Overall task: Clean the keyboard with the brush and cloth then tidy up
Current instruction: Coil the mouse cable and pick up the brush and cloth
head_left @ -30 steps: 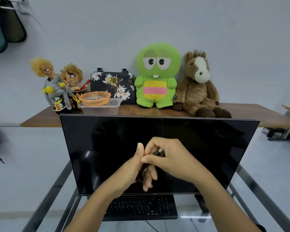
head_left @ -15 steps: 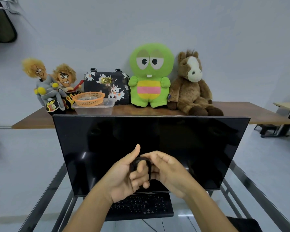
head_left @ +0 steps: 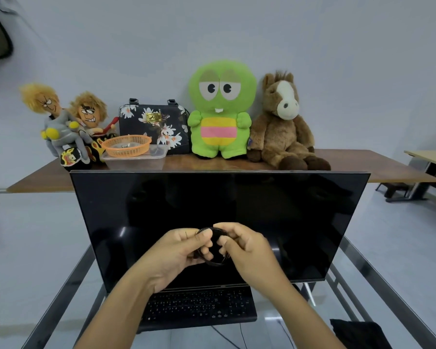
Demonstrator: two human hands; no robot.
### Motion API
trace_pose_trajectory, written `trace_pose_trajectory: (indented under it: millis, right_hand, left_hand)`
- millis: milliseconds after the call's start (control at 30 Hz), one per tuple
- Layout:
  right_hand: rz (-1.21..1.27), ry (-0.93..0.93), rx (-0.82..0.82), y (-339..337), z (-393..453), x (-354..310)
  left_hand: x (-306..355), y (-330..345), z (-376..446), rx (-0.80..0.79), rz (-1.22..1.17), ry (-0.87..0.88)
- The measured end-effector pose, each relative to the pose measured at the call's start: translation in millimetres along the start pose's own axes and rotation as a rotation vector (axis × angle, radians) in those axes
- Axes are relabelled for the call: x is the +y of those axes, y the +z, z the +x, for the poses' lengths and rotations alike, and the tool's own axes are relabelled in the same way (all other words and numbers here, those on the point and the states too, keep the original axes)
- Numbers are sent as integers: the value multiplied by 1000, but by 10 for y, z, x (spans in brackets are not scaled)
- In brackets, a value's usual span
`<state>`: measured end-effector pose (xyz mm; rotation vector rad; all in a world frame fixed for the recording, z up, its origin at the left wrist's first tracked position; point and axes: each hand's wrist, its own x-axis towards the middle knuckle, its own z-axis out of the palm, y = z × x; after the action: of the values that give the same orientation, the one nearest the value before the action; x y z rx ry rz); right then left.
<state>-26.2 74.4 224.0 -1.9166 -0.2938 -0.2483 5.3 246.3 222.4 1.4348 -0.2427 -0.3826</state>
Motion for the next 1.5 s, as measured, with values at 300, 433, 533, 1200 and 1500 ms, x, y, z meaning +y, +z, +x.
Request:
trace_pose_trajectory:
  millis: [300,433,533,1200,1500]
  right_hand:
    - [-8,182,-55,0,73,153]
    - [520,424,-106,-18,87,157]
    - [739,450,-77,-55,102,184]
    - [66,632,-107,-540,-203,1388]
    - [-182,967,175,-654,-317,2799]
  left_hand:
    - [-220,233,91,386,550,258]
    - [-285,215,92,351,403,278]
    - [-360,244,110,360,379,199]
    - [-1306,575,703,-21,469,-102]
    - [-2451,977,1226,-76,989,-171]
